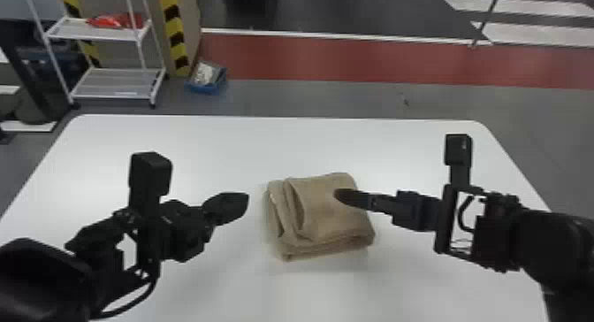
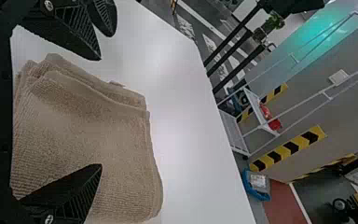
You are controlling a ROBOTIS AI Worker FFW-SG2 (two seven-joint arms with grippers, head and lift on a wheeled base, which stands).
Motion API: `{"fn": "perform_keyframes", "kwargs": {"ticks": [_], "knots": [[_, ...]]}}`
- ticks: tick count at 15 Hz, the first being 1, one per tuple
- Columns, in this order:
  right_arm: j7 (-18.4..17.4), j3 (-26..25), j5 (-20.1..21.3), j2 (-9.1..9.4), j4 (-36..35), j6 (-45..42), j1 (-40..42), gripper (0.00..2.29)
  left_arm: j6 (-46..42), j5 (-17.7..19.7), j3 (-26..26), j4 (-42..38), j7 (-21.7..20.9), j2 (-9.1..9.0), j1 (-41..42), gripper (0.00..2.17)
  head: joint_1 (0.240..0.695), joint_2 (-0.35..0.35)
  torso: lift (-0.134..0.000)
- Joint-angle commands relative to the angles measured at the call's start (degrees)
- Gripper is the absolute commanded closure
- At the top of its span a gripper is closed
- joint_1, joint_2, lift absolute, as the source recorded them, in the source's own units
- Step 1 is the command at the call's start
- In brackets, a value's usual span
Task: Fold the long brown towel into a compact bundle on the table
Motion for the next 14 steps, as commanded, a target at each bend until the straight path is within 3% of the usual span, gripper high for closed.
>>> {"fn": "perform_keyframes", "kwargs": {"ticks": [1, 2, 4, 5, 8, 11, 14], "knots": [[1.18, -1.77, 1.52, -0.98, -4.84, -0.54, 3.47, 0.36, -0.18, 2.83, 5.58, -0.87, -0.04, 1.04, 1.61, 1.45, 0.695, -0.069, -0.123], [2.5, -2.29, 2.05, -1.25, -6.68, -0.54, 5.14, 0.61, -1.06, 3.19, 6.9, -0.08, -0.04, 1.04, 1.61, 1.45, 0.695, -0.056, -0.123], [2.5, -3.09, 4.07, -1.16, -12.75, -1.07, 10.59, 1.62, -4.57, 4.86, 8.22, 2.73, -0.21, 0.95, 1.17, 1.45, 0.695, -0.027, -0.123], [2.59, -3.35, 6.09, -1.16, -15.91, -1.24, 13.32, 1.97, -5.45, 4.86, 8.13, 4.14, -0.21, 0.78, 0.82, 1.45, 0.695, -0.022, -0.123], [3.29, -3.79, 8.64, -1.16, -19.69, -4.05, 20.35, 2.08, -8.97, 4.94, 7.34, 8.18, -0.12, 0.25, -0.5, 1.45, 0.695, -0.019, -0.123], [2.94, -0.89, 11.98, -0.28, -16.53, -10.03, 23.07, 2.08, -10.2, 4.94, 6.81, 9.68, -0.12, 0.07, -1.55, 1.3, 0.695, -0.026, -0.123], [2.24, -0.27, 12.07, 0.07, -12.04, -13.72, 22.19, 2.08, -10.37, 5.47, 6.9, 9.68, -0.12, 0.07, -1.73, 1.25, 0.695, -0.021, -0.123]]}}
